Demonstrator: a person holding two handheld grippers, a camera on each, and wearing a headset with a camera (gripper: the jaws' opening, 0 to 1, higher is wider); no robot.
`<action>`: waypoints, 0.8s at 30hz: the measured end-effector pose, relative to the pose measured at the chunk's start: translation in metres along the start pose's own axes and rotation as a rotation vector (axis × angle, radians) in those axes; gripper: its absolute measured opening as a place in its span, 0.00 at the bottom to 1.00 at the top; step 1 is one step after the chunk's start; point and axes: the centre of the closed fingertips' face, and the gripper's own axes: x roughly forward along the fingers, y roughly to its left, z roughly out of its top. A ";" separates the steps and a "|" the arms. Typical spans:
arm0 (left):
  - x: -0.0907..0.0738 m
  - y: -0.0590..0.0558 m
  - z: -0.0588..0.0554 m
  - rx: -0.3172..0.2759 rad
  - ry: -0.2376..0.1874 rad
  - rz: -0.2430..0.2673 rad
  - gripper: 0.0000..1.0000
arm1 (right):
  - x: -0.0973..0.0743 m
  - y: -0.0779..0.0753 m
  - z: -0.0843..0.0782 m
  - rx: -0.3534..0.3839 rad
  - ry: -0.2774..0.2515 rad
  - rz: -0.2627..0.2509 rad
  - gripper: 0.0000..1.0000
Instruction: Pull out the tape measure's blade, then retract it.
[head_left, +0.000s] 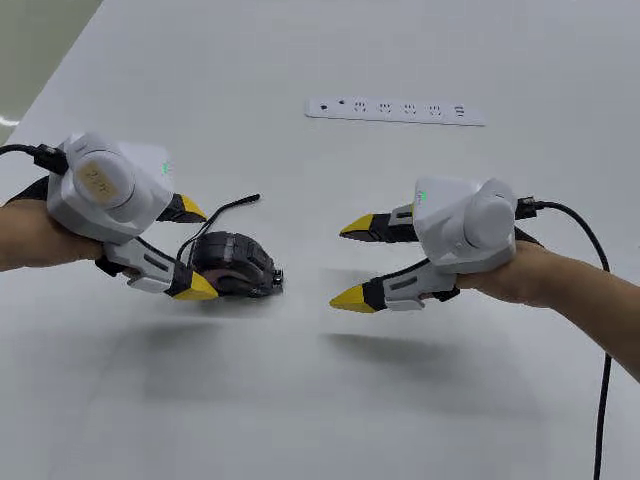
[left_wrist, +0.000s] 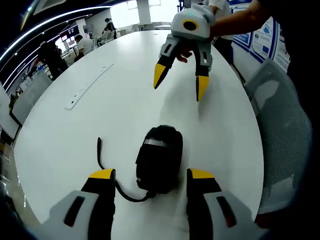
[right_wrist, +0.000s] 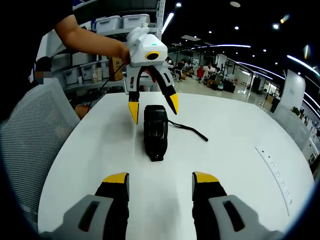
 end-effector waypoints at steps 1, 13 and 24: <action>0.000 -0.001 -0.001 0.006 0.003 -0.006 0.53 | 0.002 0.000 0.000 -0.001 -0.001 0.004 0.50; 0.010 -0.009 -0.002 0.083 0.059 -0.079 0.43 | 0.023 0.003 0.006 -0.001 0.001 0.026 0.45; 0.018 -0.013 -0.007 0.133 0.092 -0.119 0.32 | 0.039 0.009 0.009 -0.009 0.009 0.046 0.40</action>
